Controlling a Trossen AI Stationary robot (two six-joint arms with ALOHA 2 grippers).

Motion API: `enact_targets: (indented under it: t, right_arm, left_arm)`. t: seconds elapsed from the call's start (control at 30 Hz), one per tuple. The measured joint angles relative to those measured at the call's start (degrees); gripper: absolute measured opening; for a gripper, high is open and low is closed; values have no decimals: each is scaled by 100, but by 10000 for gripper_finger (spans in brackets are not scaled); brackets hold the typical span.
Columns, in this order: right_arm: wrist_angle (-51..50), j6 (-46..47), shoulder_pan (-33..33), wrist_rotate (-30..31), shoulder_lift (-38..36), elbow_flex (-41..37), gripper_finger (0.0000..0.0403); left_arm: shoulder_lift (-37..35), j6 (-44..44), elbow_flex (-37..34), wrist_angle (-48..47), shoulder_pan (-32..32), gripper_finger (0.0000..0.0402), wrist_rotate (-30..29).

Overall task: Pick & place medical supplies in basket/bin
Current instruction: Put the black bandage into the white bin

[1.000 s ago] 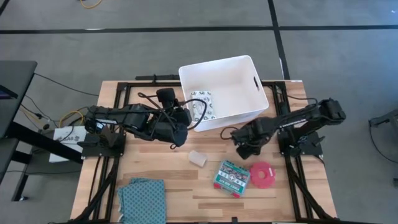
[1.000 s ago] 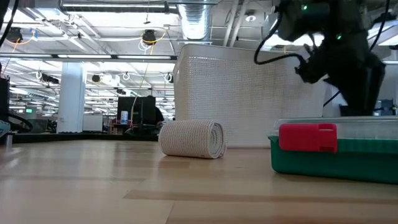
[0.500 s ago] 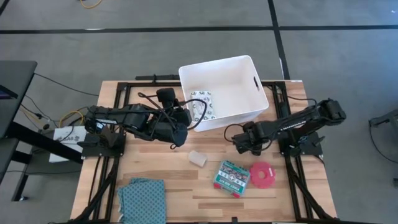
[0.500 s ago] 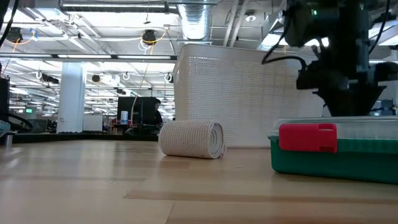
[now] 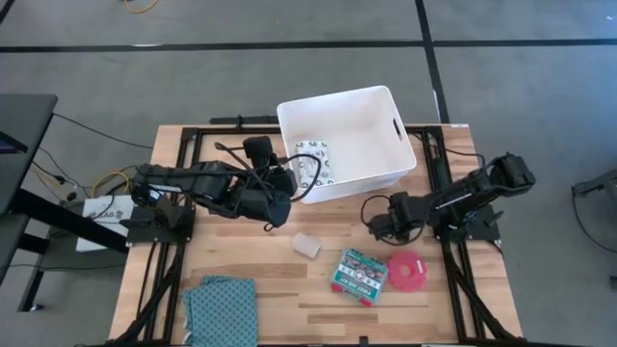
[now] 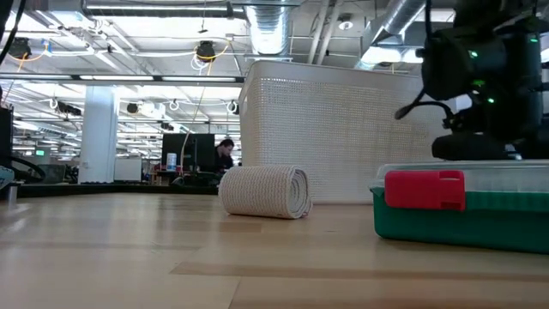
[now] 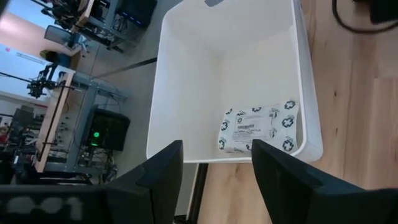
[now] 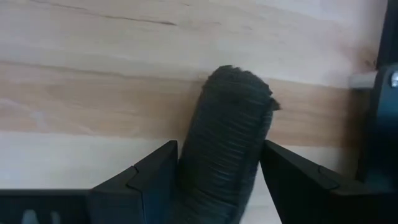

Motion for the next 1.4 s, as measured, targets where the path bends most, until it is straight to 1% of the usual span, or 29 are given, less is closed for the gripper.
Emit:
enact_targets:
  t: [0.1,0.2,0.27,0.33,0.43,0.5,0.57,0.63,0.73,0.83,0.93,1.0,1.13,1.23,1.3,1.4]
  right_arm:
    - [219,251,147,-3,0,-203,219]
    - [411,299,301,74,-24,-368,218]
    - [434,253,411,140,-24,-418,210]
    - [469,78,519,236,-22,-419,193]
    - [505,-177,656,399,-7,-393,155]
    - [512,-346,715,417,0,-369,128]
    - [606,-390,769,410,2,-336,110]
    - [851,-583,859,408,4,-230,103]
    - [1381,-1048,1010,496,7,104,105]
    - [1343,-1618,1141,992,4,512,111]
    - [1286,-2059,1214,1793,-11,1126,110]
    - [1151,-2528,1239,2211,-11,1597,108]
    - [1003,-3929,1233,2919,-11,2676,109]
    - [740,-4962,1178,3710,-16,3522,109]
    - [359,-5280,1057,4311,-22,3994,109]
    - [-417,-5319,701,4983,-24,4531,109]
  left_arm:
    - [3,-4,-70,-33,-2,182,8]
    - [2,-2,-203,-42,0,182,9]
    - [4,-2,-277,-36,-2,182,14]
    - [4,0,-300,-48,0,182,12]
    - [4,0,-300,6,2,182,3]
    - [4,0,-300,41,2,183,-33]
    - [4,29,-300,60,2,183,-133]
    - [4,85,-300,64,2,183,-137]
    - [4,91,-300,126,7,183,-137]
    - [4,99,-300,206,13,183,-139]
    - [4,131,-300,299,13,183,-144]
    - [4,133,-300,328,13,183,-139]
    - [4,133,-300,366,14,183,-139]
    - [4,127,-300,366,15,183,-139]
    - [4,103,-300,366,13,182,-129]
    - [4,53,-300,365,-10,182,-91]
